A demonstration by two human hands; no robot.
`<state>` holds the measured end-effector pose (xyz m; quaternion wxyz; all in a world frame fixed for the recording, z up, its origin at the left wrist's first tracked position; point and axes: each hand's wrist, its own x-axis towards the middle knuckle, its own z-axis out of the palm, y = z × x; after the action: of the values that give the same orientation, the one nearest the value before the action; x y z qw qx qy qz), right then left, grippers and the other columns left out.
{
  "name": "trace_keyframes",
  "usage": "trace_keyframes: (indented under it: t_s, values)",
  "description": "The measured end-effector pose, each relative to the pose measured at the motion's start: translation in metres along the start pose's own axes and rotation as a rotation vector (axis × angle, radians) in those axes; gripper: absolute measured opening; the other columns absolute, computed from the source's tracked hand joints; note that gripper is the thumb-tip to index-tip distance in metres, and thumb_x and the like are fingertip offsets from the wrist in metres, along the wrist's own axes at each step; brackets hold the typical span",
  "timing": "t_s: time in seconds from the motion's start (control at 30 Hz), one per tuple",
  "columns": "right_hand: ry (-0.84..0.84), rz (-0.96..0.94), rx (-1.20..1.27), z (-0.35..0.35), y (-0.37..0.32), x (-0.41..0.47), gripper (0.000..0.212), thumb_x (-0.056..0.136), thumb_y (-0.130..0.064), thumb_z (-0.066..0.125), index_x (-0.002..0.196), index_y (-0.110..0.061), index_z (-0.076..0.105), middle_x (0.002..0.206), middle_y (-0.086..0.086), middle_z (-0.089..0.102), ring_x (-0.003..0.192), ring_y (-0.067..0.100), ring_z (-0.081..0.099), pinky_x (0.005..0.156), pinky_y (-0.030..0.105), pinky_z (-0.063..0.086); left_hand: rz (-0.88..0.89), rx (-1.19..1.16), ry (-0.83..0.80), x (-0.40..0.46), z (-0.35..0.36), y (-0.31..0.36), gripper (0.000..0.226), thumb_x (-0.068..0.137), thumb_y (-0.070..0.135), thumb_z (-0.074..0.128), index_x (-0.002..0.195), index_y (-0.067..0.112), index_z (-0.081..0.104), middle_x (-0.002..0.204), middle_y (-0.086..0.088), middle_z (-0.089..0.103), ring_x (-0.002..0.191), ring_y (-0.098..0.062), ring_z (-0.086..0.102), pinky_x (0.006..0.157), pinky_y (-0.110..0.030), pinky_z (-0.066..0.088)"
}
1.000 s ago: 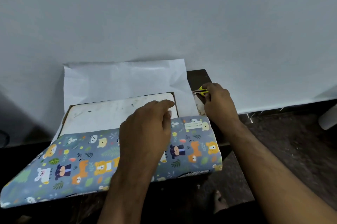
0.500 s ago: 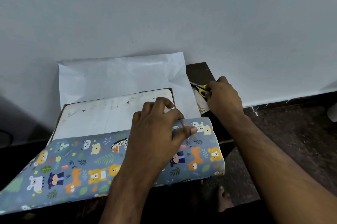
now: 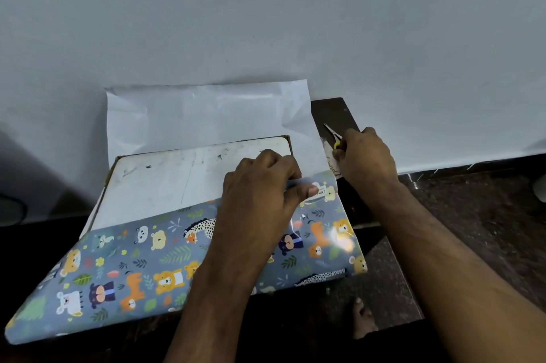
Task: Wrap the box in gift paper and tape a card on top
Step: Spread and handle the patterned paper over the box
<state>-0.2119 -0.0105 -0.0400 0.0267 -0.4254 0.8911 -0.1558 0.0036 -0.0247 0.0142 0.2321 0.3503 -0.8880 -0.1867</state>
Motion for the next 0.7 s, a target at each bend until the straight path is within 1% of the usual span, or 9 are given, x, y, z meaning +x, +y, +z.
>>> trace_keyframes:
  t_s: [0.07, 0.13, 0.2, 0.4, 0.47, 0.53, 0.6, 0.63, 0.7]
  values:
    - [0.000, 0.011, -0.027, 0.001, 0.000, 0.001, 0.027, 0.101, -0.024, 0.057, 0.118, -0.004, 0.062, 0.118, 0.019, 0.052, 0.099, 0.037, 0.060, 0.074, 0.036, 0.042, 0.017, 0.008, 0.042, 0.000, 0.001, -0.001, 0.028, 0.093, 0.052, 0.061, 0.086, 0.024, 0.060, 0.087, 0.005, 0.062, 0.083, -0.023, 0.055, 0.073, -0.035, 0.039]
    - [0.006, 0.007, -0.085, 0.001, -0.003, 0.000, 0.027, 0.101, -0.023, 0.055, 0.119, -0.003, 0.061, 0.119, 0.017, 0.053, 0.102, 0.035, 0.060, 0.072, 0.035, 0.040, 0.022, 0.024, 0.066, 0.000, -0.001, 0.001, 0.029, 0.094, 0.053, 0.059, 0.083, 0.026, 0.054, 0.078, 0.008, 0.055, 0.073, -0.020, 0.052, 0.069, -0.031, 0.034]
    - [0.042, 0.010, -0.129, 0.000, -0.006, -0.002, 0.027, 0.102, -0.022, 0.053, 0.121, -0.003, 0.059, 0.120, 0.016, 0.053, 0.107, 0.033, 0.059, 0.070, 0.035, 0.038, 0.031, 0.030, 0.064, -0.001, -0.005, 0.004, 0.029, 0.096, 0.053, 0.058, 0.083, 0.029, 0.047, 0.073, 0.011, 0.048, 0.068, -0.017, 0.046, 0.067, -0.029, 0.031]
    - [0.210, -0.006, -0.088, -0.011, -0.014, -0.007, 0.036, 0.108, -0.027, 0.038, 0.123, 0.001, 0.055, 0.124, 0.018, 0.053, 0.111, 0.032, 0.056, 0.070, 0.033, 0.034, -0.015, 0.032, -0.040, 0.000, -0.012, 0.010, 0.031, 0.095, 0.058, 0.052, 0.090, 0.027, 0.052, 0.081, 0.011, 0.052, 0.075, -0.013, 0.046, 0.071, -0.028, 0.030]
    - [0.222, -0.047, -0.013, -0.015, -0.022, -0.011, 0.035, 0.109, -0.028, 0.038, 0.121, 0.000, 0.056, 0.124, 0.019, 0.054, 0.104, 0.031, 0.059, 0.071, 0.030, 0.033, -0.039, 0.049, -0.080, 0.000, -0.018, 0.014, 0.031, 0.097, 0.059, 0.048, 0.092, 0.029, 0.048, 0.082, 0.012, 0.050, 0.075, -0.013, 0.045, 0.072, -0.027, 0.029]
    - [0.205, -0.073, 0.073, -0.020, -0.033, -0.016, 0.033, 0.109, -0.028, 0.040, 0.119, -0.001, 0.056, 0.125, 0.019, 0.053, 0.092, 0.031, 0.061, 0.070, 0.030, 0.034, -0.060, 0.068, -0.115, -0.002, -0.022, 0.019, 0.030, 0.098, 0.059, 0.046, 0.094, 0.029, 0.046, 0.082, 0.014, 0.049, 0.075, -0.012, 0.045, 0.073, -0.027, 0.028]
    - [0.200, -0.107, 0.120, -0.024, -0.041, -0.024, 0.032, 0.108, -0.029, 0.042, 0.115, -0.002, 0.056, 0.125, 0.018, 0.051, 0.076, 0.027, 0.054, 0.067, 0.030, 0.035, -0.064, 0.069, -0.130, -0.005, -0.026, 0.023, 0.028, 0.100, 0.057, 0.045, 0.097, 0.029, 0.045, 0.085, 0.014, 0.050, 0.077, -0.011, 0.046, 0.073, -0.028, 0.029]
    - [0.206, -0.127, 0.128, -0.025, -0.043, -0.028, 0.031, 0.108, -0.029, 0.042, 0.112, -0.002, 0.056, 0.124, 0.018, 0.051, 0.072, 0.026, 0.051, 0.065, 0.031, 0.036, -0.065, 0.060, -0.133, -0.007, -0.027, 0.024, 0.027, 0.101, 0.056, 0.045, 0.097, 0.029, 0.046, 0.086, 0.014, 0.051, 0.078, -0.012, 0.047, 0.074, -0.029, 0.030]
    - [0.228, -0.158, 0.135, -0.028, -0.042, -0.039, 0.030, 0.107, -0.029, 0.044, 0.106, -0.002, 0.056, 0.119, 0.018, 0.052, 0.071, 0.029, 0.053, 0.063, 0.033, 0.039, -0.071, 0.044, -0.139, -0.012, -0.029, 0.026, 0.027, 0.101, 0.055, 0.048, 0.097, 0.028, 0.049, 0.088, 0.012, 0.055, 0.079, -0.013, 0.049, 0.074, -0.030, 0.031]
